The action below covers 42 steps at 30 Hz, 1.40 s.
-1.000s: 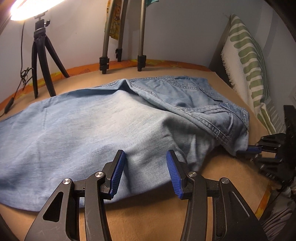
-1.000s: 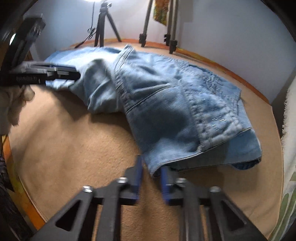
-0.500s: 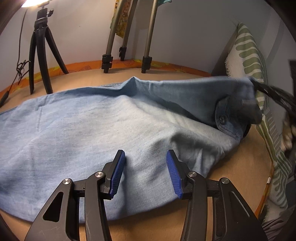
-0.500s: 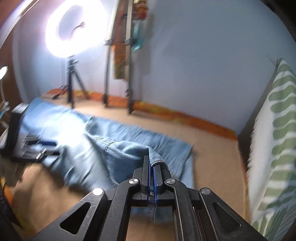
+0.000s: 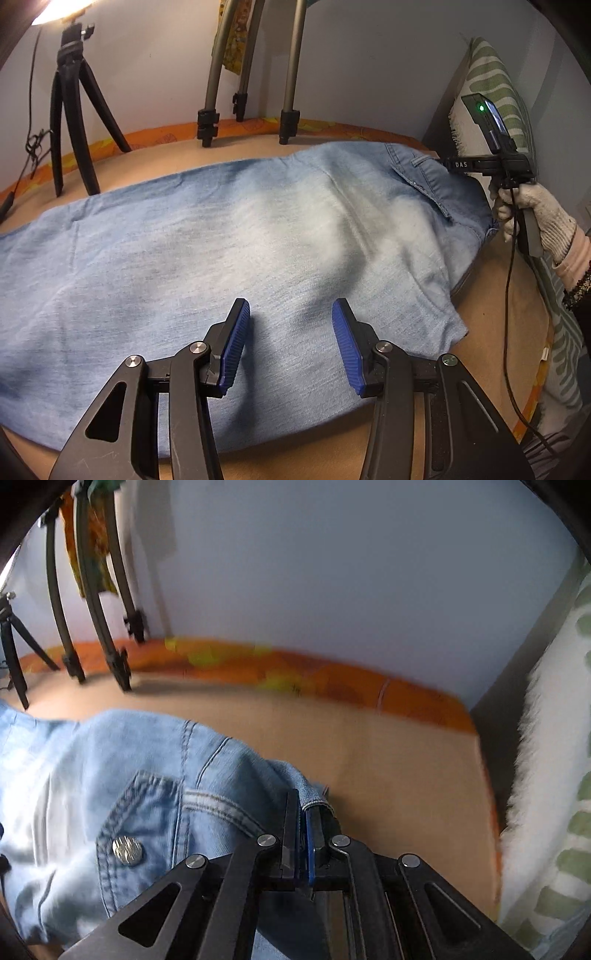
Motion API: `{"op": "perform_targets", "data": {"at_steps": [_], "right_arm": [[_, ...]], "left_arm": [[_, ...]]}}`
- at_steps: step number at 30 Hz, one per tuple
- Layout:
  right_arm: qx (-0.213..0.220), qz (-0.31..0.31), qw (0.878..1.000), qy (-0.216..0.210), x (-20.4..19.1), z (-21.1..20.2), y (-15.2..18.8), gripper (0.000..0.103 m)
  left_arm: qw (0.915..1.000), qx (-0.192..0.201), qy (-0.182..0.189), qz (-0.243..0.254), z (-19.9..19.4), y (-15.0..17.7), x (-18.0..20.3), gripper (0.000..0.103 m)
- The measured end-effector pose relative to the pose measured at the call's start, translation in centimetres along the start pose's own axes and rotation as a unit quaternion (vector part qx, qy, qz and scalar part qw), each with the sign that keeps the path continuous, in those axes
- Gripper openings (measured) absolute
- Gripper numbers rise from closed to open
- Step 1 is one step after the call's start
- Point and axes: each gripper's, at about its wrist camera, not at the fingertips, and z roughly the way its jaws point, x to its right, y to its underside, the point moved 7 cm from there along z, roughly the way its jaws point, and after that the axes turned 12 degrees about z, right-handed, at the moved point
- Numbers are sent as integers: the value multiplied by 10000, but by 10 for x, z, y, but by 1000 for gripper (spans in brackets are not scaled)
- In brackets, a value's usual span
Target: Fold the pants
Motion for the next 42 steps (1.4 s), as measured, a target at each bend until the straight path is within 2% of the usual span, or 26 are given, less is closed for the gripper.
{"op": "perform_targets", "data": {"at_steps": [2, 3, 4, 6, 8, 10, 13, 16, 19, 21, 26, 28, 30, 32, 34, 35, 37, 40, 42], "right_arm": [[-35, 163, 9998, -70, 9, -2, 4, 15], [42, 317, 9995, 1, 17, -9, 5, 35], [136, 410, 9991, 50, 23, -17, 6, 41], [297, 637, 9975, -30, 37, -39, 12, 40], [337, 925, 9951, -130, 49, -57, 24, 49], [389, 1231, 9915, -189, 58, -75, 41, 66], [275, 1536, 9874, -269, 65, -85, 70, 69], [58, 1959, 9798, -409, 66, -85, 102, 76], [-283, 2689, 9589, -866, 67, -72, 123, 76], [-448, 2994, 9475, -1030, 68, -64, 127, 76], [-631, 3345, 9314, -1289, 57, -47, 128, 76], [-702, 3579, 9193, -1478, 53, -39, 127, 76], [-755, 3697, 9132, -1542, 50, -34, 125, 77], [-715, 3675, 9156, -1464, 47, -31, 122, 75], [-675, 3607, 9204, -1349, 44, -31, 117, 52], [-654, 3591, 9216, -1321, 43, -31, 114, 47], [-605, 3593, 9212, -1369, 42, -34, 109, 27], [-375, 3502, 9237, -1506, 43, -48, 96, 17], [-170, 3352, 9295, -1532, 42, -62, 85, 14]], "left_arm": [[10000, 56, 11, -9, -6, -2, 0, 45], [10000, 89, 32, -23, -9, -3, 0, 45], [9999, 143, 56, -31, -14, -4, 0, 45], [9997, 224, 93, -24, -21, -7, 2, 45], [9994, 288, 179, 18, -29, -9, 8, 45], [9991, 307, 297, 71, -33, -9, 17, 45], [9979, 261, 553, 234, -37, -6, 41, 45], [9954, 230, 533, 767, -39, 1, 67, 49], [9921, 174, 489, 1143, -36, 8, 84, 49], [9908, 101, 544, 1234, -35, 12, 92, 49], [9910, -98, 849, 1029, -23, 20, 95, 49], [9909, -194, 907, 978, -16, 24, 95, 49], [9921, -158, 763, 979, -7, 22, 89, 49], [9933, -91, 513, 1033, -1, 19, 81, 49], [9942, -9, 316, 1026, 4, 14, 71, 49], [9946, 32, 255, 1003, 5, 12, 67, 49], [9942, 59, 74, 1068, 5, 9, 64, 49], [9917, 135, 93, 1276, 0, 9, 71, 54], [9908, 162, 258, 1320, 1, 12, 80, 56]]}}
